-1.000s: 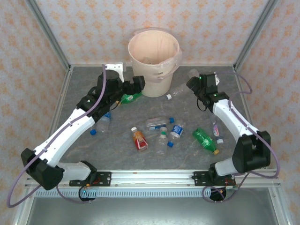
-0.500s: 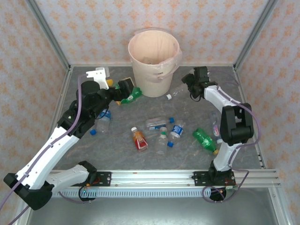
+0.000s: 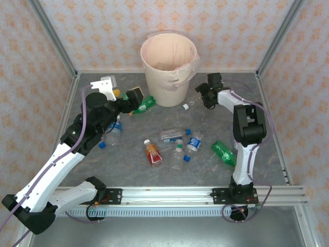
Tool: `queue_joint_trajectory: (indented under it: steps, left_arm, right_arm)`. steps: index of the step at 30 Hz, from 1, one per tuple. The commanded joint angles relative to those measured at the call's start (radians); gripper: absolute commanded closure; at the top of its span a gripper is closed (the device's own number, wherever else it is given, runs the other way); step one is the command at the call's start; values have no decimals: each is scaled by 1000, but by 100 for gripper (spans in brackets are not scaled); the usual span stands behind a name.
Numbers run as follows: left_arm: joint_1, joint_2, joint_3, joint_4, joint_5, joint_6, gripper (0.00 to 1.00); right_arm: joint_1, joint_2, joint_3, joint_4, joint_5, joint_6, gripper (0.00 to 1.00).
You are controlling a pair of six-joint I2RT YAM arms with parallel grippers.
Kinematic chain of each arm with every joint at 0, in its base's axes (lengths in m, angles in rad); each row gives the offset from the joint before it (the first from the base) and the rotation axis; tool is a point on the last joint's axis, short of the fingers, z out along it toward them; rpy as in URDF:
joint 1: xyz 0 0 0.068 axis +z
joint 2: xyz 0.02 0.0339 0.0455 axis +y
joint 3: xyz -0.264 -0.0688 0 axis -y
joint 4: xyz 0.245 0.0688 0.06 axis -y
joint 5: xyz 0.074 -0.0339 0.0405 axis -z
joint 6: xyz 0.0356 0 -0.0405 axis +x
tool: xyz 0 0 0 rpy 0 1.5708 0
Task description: Put the plastic bottles in the bin
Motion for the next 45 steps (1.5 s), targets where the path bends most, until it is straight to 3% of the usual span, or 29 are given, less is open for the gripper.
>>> queue_joint_trajectory:
  steps: [1, 8, 14, 20, 34, 45]
  left_arm:
    - [-5, -17, 7, -26, -29, 10, 1]
    - [-6, -23, 2, -33, -37, 11, 1]
    - [-4, -19, 12, -38, -39, 13, 1]
    - [-5, -15, 11, -32, -35, 14, 1]
    - [-5, 20, 11, 14, 0, 8, 1]
    - [-5, 75, 55, 31, 44, 8, 1]
  right_arm:
    - [-5, 32, 31, -20, -15, 24, 21]
    - [-5, 52, 23, -22, -31, 18, 25]
    - [-5, 41, 15, -24, -31, 5, 39]
    - [-5, -37, -21, -27, 18, -12, 45]
    - [-5, -355, -91, -77, 174, -87, 45]
    - [1, -571, 46, -83, 365, -195, 46]
